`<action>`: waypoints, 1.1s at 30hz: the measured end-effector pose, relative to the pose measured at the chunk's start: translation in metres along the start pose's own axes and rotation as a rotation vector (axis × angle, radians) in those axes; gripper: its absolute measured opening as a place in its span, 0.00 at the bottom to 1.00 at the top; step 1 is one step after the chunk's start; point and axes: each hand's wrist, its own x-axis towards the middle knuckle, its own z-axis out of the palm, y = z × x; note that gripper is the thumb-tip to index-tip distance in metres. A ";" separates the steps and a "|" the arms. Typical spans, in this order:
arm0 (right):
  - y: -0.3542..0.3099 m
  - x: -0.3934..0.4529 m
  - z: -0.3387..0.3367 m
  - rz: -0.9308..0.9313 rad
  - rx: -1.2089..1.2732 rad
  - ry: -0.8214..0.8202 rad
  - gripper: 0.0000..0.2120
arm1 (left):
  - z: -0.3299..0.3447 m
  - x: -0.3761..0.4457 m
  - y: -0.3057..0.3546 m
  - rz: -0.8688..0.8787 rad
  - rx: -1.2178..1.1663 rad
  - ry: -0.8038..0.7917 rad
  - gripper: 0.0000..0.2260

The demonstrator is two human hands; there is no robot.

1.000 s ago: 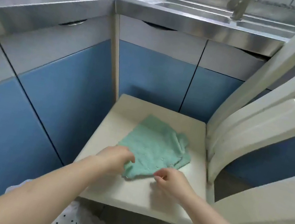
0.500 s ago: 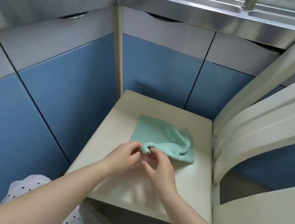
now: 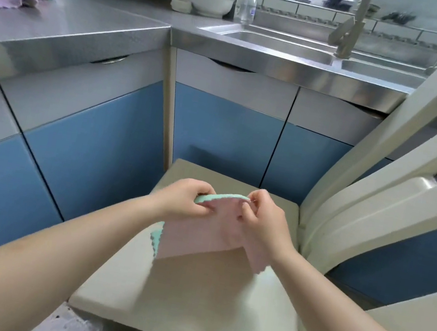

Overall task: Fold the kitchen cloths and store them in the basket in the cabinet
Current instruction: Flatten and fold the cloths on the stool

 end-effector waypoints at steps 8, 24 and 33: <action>-0.010 0.058 -0.058 -0.114 -0.614 -0.028 0.04 | -0.074 0.034 0.013 0.088 0.262 0.219 0.02; -0.049 0.088 -0.116 -0.178 -0.488 0.294 0.09 | -0.131 0.038 0.016 0.166 0.272 0.687 0.11; 0.040 -0.022 -0.049 0.017 -0.595 -0.438 0.03 | -0.006 -0.053 -0.079 0.009 0.353 0.040 0.14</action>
